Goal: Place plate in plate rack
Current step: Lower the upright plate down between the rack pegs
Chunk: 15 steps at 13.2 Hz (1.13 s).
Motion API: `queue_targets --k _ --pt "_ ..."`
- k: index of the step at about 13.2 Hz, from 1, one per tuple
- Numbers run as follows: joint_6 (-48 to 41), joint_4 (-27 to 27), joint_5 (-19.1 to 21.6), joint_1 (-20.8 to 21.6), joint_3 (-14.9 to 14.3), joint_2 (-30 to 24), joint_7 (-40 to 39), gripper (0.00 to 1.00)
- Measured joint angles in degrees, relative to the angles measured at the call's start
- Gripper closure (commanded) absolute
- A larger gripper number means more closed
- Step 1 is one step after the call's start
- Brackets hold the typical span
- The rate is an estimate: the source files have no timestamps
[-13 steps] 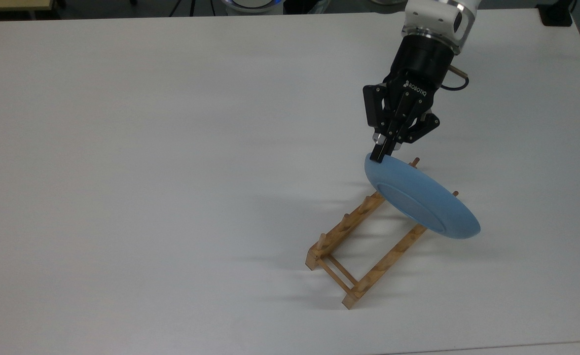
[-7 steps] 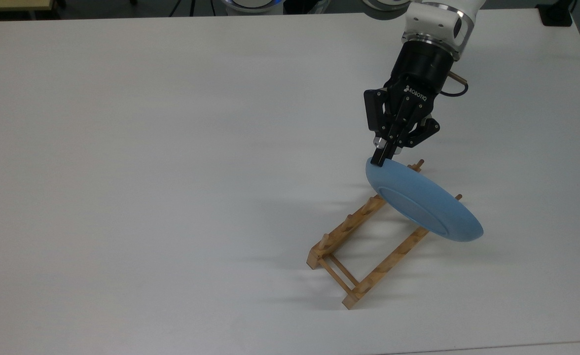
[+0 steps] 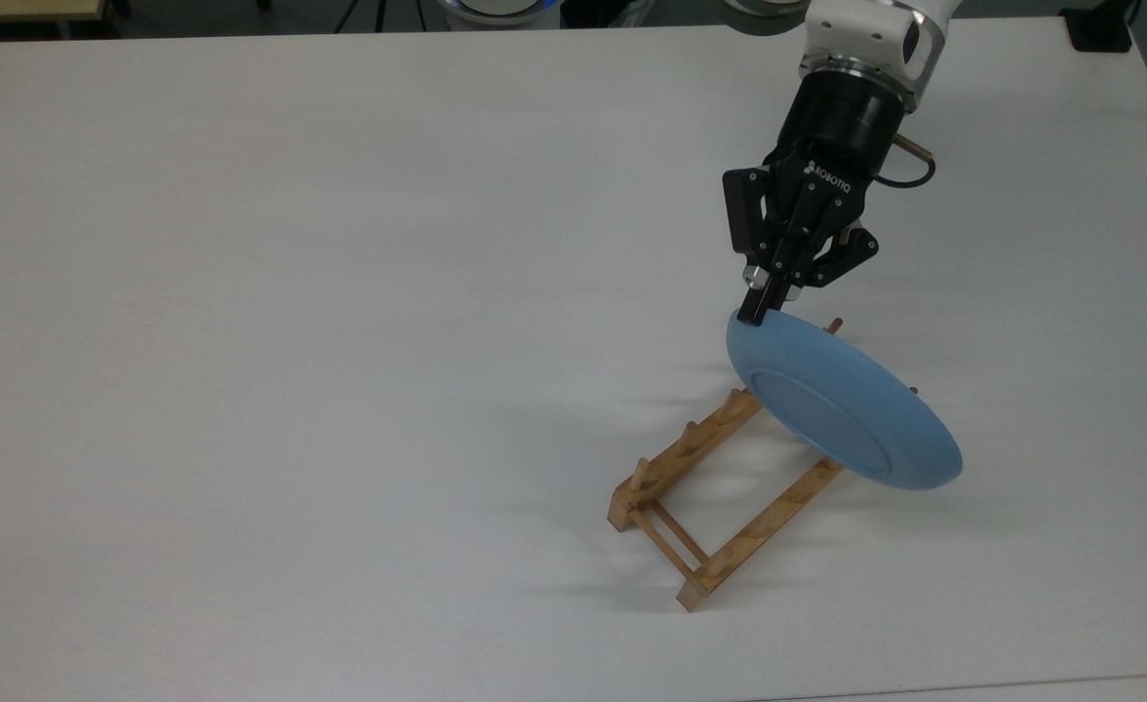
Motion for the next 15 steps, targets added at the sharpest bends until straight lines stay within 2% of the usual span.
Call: queue_targets --k 15 --pt "-1.32 -1.69 0.00 0.13 -0.04 0.56 0.01 1.00"
